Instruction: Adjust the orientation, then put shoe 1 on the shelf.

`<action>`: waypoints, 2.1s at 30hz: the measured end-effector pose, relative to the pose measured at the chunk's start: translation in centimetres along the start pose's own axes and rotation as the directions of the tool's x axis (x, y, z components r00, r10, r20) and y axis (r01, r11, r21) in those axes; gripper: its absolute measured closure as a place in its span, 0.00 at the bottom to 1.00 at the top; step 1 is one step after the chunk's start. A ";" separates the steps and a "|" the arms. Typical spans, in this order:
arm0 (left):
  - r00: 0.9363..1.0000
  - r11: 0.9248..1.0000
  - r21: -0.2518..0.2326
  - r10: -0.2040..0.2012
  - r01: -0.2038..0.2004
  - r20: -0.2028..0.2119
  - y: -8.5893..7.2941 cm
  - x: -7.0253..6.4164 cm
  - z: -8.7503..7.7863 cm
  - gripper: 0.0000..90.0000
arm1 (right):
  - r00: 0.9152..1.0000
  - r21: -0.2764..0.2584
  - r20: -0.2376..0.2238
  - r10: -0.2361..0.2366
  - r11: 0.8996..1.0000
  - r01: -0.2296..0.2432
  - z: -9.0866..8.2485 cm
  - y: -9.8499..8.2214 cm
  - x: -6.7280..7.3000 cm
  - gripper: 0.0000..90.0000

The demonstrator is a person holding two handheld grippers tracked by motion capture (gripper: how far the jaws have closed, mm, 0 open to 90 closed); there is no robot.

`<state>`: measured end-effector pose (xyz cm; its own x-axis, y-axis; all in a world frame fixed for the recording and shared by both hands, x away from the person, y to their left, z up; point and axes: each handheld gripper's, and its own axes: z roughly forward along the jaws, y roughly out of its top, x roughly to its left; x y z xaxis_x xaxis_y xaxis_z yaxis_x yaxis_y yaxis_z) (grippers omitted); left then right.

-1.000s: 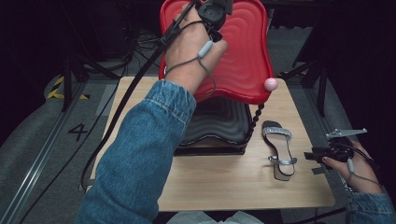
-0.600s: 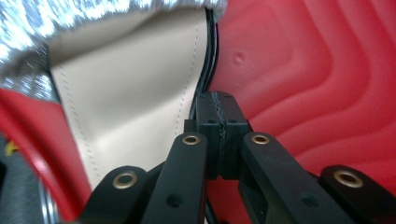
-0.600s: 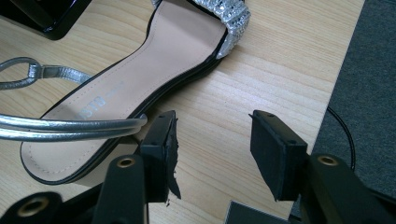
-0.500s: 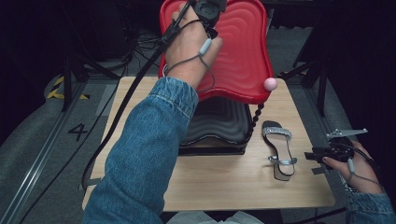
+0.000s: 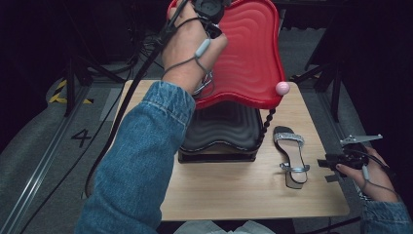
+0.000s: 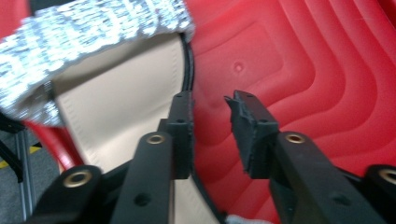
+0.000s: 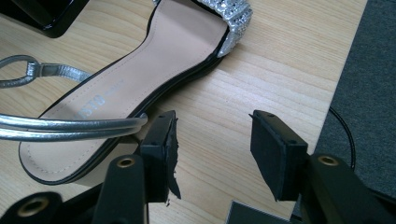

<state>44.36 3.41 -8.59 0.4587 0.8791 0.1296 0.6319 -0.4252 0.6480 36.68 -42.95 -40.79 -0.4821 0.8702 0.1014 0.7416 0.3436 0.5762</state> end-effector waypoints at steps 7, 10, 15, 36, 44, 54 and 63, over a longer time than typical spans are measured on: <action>0.997 0.999 0.022 -0.028 0.030 -0.074 -0.7 2.5 -1.3 0.86 | 1.000 0.002 0.000 0.001 1.000 -0.001 0.0 0.0 0.1 0.58; 0.998 0.999 0.020 -0.038 0.040 -0.059 -1.4 3.3 -1.6 0.87 | 1.000 0.001 0.001 0.000 1.000 0.000 0.0 0.0 0.1 0.58; 1.000 1.000 0.019 -0.019 0.020 -0.018 -2.7 4.0 -2.8 0.84 | 1.000 0.006 0.006 0.005 1.000 -0.005 -0.1 0.0 0.0 0.58; 0.901 0.956 -0.072 0.293 -0.285 0.320 -10.6 5.2 -8.0 0.88 | 1.000 0.022 0.021 0.003 1.000 -0.004 -0.1 0.4 0.9 0.58; 0.812 0.922 -0.146 0.385 -0.359 0.439 -13.3 5.2 -8.4 0.88 | 1.000 0.011 0.014 0.002 1.000 -0.002 -0.2 0.4 0.9 0.58; 0.801 0.938 -0.167 0.348 -0.305 0.488 -18.3 6.8 -6.5 0.88 | 1.000 0.006 0.004 0.005 1.000 -0.005 -0.8 1.0 1.3 0.59; 0.804 0.951 -0.129 0.307 -0.281 0.509 -22.8 8.1 -1.8 0.92 | 1.000 0.029 0.008 -0.005 1.000 0.005 -0.9 2.2 2.0 0.68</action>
<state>32.52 20.60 -20.94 0.8807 0.4671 -0.0792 0.3914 -0.6232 0.6771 36.94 -40.76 -38.62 -0.4820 0.8714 0.0916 0.7524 0.3580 0.5529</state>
